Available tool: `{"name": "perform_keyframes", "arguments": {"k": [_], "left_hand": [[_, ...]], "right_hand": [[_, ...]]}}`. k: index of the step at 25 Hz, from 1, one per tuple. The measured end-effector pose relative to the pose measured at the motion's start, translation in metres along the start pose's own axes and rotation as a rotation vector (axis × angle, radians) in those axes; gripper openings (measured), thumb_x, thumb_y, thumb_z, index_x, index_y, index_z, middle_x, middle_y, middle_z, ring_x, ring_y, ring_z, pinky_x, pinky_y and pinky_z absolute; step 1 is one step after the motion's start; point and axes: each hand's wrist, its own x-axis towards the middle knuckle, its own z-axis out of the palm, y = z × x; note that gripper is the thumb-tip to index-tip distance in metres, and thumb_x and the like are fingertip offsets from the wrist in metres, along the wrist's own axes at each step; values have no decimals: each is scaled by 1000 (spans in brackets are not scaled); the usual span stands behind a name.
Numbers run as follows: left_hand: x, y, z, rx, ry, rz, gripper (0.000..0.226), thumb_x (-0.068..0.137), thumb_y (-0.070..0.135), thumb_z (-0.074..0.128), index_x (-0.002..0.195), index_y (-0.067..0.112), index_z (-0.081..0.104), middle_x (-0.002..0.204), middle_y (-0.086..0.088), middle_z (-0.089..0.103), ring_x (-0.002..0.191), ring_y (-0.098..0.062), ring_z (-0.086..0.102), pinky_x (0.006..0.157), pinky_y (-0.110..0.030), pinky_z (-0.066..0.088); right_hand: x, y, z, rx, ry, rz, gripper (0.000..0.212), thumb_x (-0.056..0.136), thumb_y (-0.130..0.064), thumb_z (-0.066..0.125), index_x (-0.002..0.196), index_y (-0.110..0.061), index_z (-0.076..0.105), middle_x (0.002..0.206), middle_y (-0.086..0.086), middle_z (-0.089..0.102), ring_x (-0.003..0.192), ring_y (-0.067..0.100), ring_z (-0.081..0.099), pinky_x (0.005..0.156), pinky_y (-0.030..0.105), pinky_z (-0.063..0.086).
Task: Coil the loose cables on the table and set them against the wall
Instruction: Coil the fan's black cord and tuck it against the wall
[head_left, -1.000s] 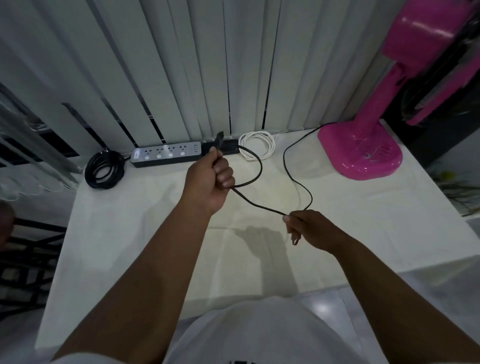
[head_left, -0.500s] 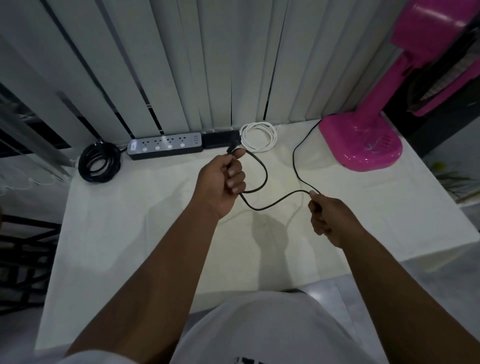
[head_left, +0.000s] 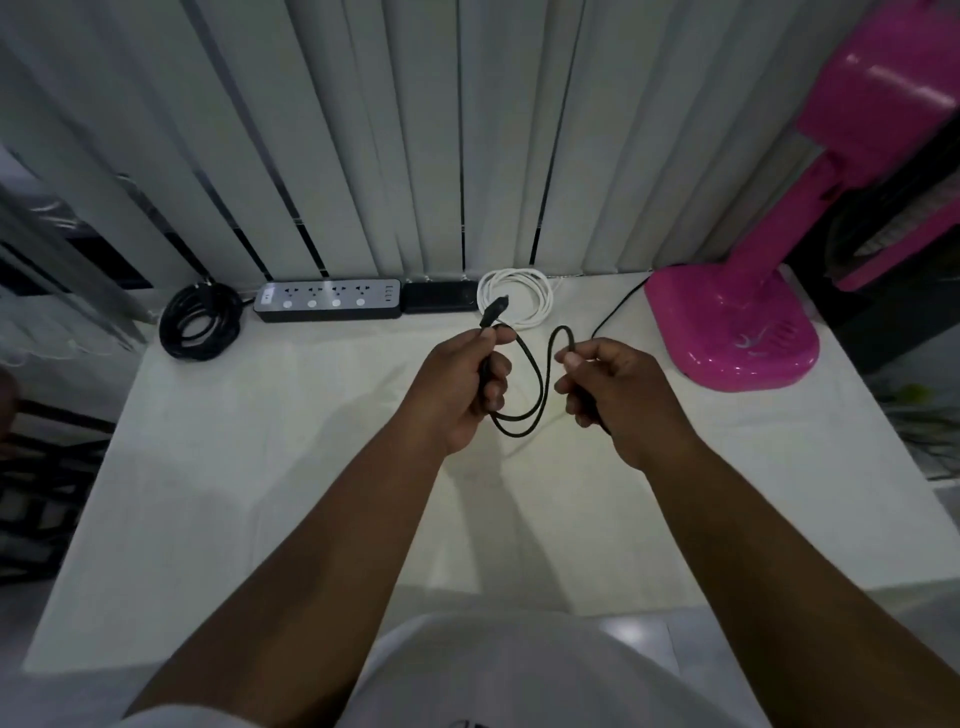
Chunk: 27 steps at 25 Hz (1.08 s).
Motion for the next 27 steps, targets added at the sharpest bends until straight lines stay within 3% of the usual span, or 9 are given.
{"name": "perform_keyframes", "arguments": {"k": [3,6,11,14,16,19,21,24,27], "left_hand": [[8,-9,25,27,45,-19,25,100,23,47,96,7,65,64,-1,57,41,-9,31,38,-19,21],[15,-17,47,67,143,-27,27,94,32,59,91,7,67,66,0,57,42,-9,29,38,-19,20],[21,-34,78,133,172,-59,21,92,21,62,91,0,64,60,-5,46,39,-8,27,36,-19,20],[25,-38,92,122,211,-28,20,97,21,54,85,7,62,61,-3,51,40,-7,30,35,-19,22],[29,-39,97,64,199,13,21,99,25,52,86,11,60,60,0,52,41,-6,31,35,-18,22],[29,-47,105,54,130,52,23,100,29,49,88,13,60,56,2,49,41,-6,31,36,-18,22],[30,-57,111,71,111,68,25,101,30,47,88,12,60,54,2,48,45,-8,33,39,-19,26],[29,-64,118,26,142,60,30,102,29,43,86,10,59,50,2,44,58,-14,46,58,-26,43],[30,-63,123,-171,186,44,32,102,31,43,83,8,57,47,3,38,55,-15,53,71,-34,55]], "right_hand": [[11,2,-12,-393,90,-192,7,86,-27,70,82,-25,75,68,-6,72,52,5,63,56,17,46],[17,5,-23,-641,136,-440,6,83,-27,76,82,-21,77,73,-6,72,63,5,60,63,17,40],[19,18,-36,-764,92,-748,10,79,-17,78,73,-13,71,63,0,56,55,11,48,55,19,25],[25,26,-55,-525,115,-553,21,79,-34,77,75,-18,64,67,-8,61,60,8,55,55,12,34],[30,34,-72,-468,169,-383,28,81,-44,74,87,-20,62,82,-7,63,69,7,60,61,8,39],[37,41,-95,-475,-95,-104,31,88,-46,65,108,-23,59,96,-9,63,60,11,68,54,12,44],[43,41,-105,-494,-253,-73,18,96,-35,55,99,-19,62,84,-5,70,47,11,66,48,17,43],[47,38,-111,-403,-200,-72,15,95,-17,49,87,-14,61,72,4,72,43,4,60,38,15,40],[49,33,-113,-245,-169,-37,14,95,-18,49,89,-16,62,70,4,72,45,12,59,35,22,38]]}}
